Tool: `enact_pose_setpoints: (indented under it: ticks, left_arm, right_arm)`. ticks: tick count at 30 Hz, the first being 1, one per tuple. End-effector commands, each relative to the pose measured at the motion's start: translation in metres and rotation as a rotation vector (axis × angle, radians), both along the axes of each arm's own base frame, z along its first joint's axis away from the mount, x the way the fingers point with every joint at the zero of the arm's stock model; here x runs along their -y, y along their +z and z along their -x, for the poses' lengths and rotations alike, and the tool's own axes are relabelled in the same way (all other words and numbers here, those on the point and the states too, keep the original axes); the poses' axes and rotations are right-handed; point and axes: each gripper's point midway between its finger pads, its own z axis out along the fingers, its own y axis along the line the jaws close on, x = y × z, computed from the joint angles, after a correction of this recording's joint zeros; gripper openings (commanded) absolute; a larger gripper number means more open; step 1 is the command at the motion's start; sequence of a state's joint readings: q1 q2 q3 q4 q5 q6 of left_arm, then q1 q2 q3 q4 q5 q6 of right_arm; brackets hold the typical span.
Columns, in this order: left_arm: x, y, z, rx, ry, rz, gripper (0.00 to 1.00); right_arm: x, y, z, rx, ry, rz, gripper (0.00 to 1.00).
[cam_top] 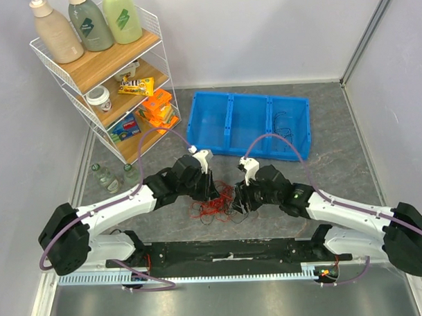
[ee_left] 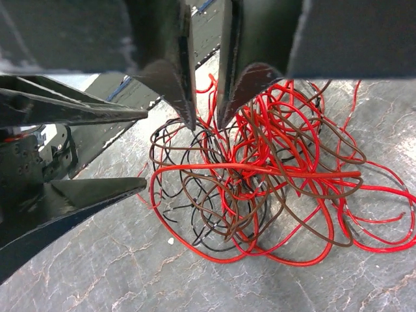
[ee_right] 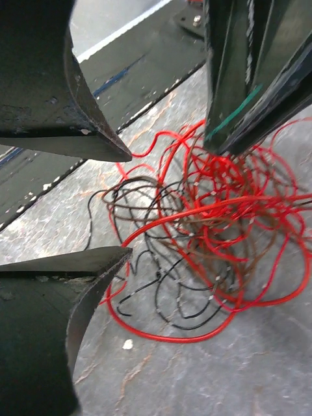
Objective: Untangle the cables
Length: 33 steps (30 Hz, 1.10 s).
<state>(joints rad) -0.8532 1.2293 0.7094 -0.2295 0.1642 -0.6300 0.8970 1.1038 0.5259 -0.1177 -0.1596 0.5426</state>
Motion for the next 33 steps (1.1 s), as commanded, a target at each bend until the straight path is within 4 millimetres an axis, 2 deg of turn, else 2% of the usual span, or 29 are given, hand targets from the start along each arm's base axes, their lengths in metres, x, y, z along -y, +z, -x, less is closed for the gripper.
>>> enact_pose_setpoints:
  ticks: [1, 4, 5, 8, 10, 12, 15, 16, 18, 20, 22, 24, 26, 29, 33]
  left_arm:
    - [0.004, 0.015, -0.002, 0.034, -0.002, 0.050, 0.21]
    - [0.003, 0.016, -0.002, 0.037, -0.008, 0.036, 0.21]
    - [0.002, 0.016, -0.003, 0.037, -0.008, 0.025, 0.24]
    - [-0.004, 0.015, -0.004, 0.044, 0.006, -0.003, 0.46]
    - [-0.006, 0.013, -0.002, 0.044, 0.002, -0.006, 0.52]
    - [-0.006, 0.010, 0.003, 0.027, -0.017, -0.009, 0.50]
    - [-0.004, 0.005, 0.008, 0.005, -0.039, -0.012, 0.38]
    - [-0.006, 0.003, 0.007, 0.006, -0.028, -0.024, 0.37]
    - [-0.011, 0.008, 0.003, 0.028, -0.001, -0.024, 0.38]
    - [-0.015, 0.015, -0.004, 0.069, 0.028, -0.031, 0.47]
    - [-0.019, 0.024, -0.010, 0.105, 0.055, -0.036, 0.58]
    - [-0.016, 0.034, -0.015, 0.130, 0.051, -0.024, 0.62]
    - [-0.006, 0.040, -0.020, 0.135, 0.023, -0.018, 0.61]
    - [0.008, 0.034, -0.029, 0.122, -0.015, -0.049, 0.47]
    - [0.028, 0.022, -0.038, 0.116, -0.080, -0.054, 0.49]
  right_arm:
    - [-0.023, 0.034, -0.009, 0.069, 0.026, -0.125, 0.63]
    - [-0.025, 0.014, -0.005, 0.029, 0.045, -0.077, 0.62]
    - [-0.026, 0.006, -0.003, 0.014, 0.046, -0.059, 0.60]
    - [-0.027, 0.001, -0.006, 0.029, 0.006, -0.043, 0.52]
    - [-0.022, -0.002, -0.009, 0.028, -0.033, -0.037, 0.45]
    - [-0.017, -0.002, -0.012, 0.035, -0.069, -0.032, 0.37]
    - [-0.012, -0.001, -0.013, 0.043, -0.096, -0.030, 0.23]
    - [-0.012, 0.000, -0.013, 0.045, -0.100, -0.032, 0.17]
    - [-0.005, -0.005, -0.012, 0.032, -0.122, -0.011, 0.08]
    - [-0.001, -0.009, -0.009, 0.023, -0.134, -0.004, 0.02]
    - [0.003, -0.014, -0.006, 0.006, -0.139, 0.001, 0.00]
    - [0.005, -0.019, -0.001, -0.013, -0.135, 0.000, 0.00]
    - [0.007, -0.021, 0.003, -0.021, -0.134, -0.008, 0.00]
    - [0.009, -0.021, 0.007, -0.032, -0.139, -0.024, 0.00]
    - [0.010, -0.019, 0.009, -0.041, -0.143, -0.039, 0.00]
